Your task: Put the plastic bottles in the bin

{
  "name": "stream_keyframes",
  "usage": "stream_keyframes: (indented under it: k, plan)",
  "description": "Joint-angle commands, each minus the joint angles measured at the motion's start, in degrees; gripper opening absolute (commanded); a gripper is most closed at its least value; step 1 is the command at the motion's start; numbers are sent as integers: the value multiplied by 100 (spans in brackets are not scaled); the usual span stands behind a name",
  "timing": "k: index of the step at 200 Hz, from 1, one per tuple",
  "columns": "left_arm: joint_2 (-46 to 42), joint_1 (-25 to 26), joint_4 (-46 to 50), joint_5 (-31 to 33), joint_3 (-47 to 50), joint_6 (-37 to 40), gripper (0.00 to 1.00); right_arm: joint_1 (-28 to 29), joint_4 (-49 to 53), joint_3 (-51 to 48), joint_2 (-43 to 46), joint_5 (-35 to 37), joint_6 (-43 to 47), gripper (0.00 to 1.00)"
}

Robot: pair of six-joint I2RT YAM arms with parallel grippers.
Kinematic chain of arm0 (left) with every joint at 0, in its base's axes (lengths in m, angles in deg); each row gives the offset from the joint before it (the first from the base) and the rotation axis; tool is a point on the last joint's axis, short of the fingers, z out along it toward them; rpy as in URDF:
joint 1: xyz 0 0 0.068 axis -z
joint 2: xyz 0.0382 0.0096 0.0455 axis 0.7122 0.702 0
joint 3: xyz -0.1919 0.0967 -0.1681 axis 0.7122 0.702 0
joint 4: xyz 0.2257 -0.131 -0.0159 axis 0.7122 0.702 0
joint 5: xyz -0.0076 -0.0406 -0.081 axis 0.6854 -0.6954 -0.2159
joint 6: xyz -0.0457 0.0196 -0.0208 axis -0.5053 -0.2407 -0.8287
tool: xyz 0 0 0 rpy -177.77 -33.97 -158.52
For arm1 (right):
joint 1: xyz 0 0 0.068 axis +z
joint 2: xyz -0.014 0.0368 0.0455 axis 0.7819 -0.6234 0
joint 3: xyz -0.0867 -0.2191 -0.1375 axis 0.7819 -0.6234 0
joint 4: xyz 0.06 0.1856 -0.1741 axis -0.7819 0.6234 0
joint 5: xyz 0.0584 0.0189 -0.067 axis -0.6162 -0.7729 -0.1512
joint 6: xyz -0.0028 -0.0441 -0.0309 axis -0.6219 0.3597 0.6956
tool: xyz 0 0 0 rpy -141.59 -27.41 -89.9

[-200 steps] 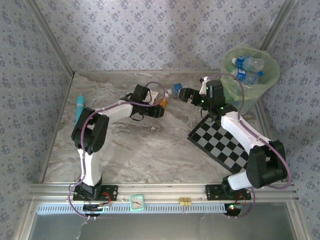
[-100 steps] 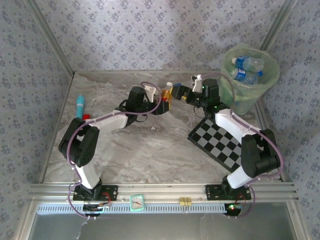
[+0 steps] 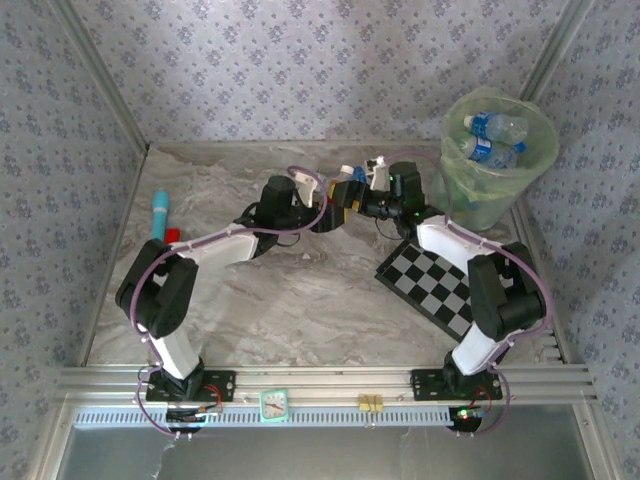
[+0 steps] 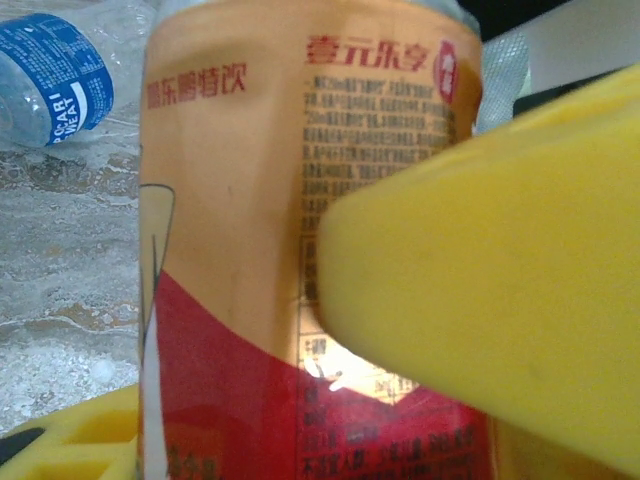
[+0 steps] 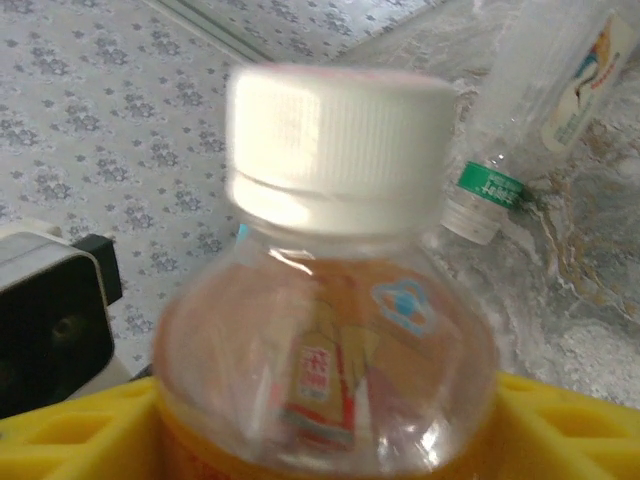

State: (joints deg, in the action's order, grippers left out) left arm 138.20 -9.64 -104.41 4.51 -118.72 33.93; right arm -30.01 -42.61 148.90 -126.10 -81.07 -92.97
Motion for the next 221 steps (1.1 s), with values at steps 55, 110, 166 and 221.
stream_keyframes:
  k: [55, 110, 166, 221]
  plan:
    - [-395, 84, -74, -57, 104, 90, 60, 3, -75, 202, -47, -55, 45, 52]
    - [-693, 88, 16, 265, 302, 138, 85, -193, 623, 307, 333, 162, 452, 52]
    - [-1210, 62, 39, 1229, 685, 185, 100, -543, 3282, 1719, 1057, 1237, 2312, 54]
    - [-1371, -86, 19, 1758, 977, -44, 100, -1273, 4464, 3007, 1461, 1995, 3224, 54]
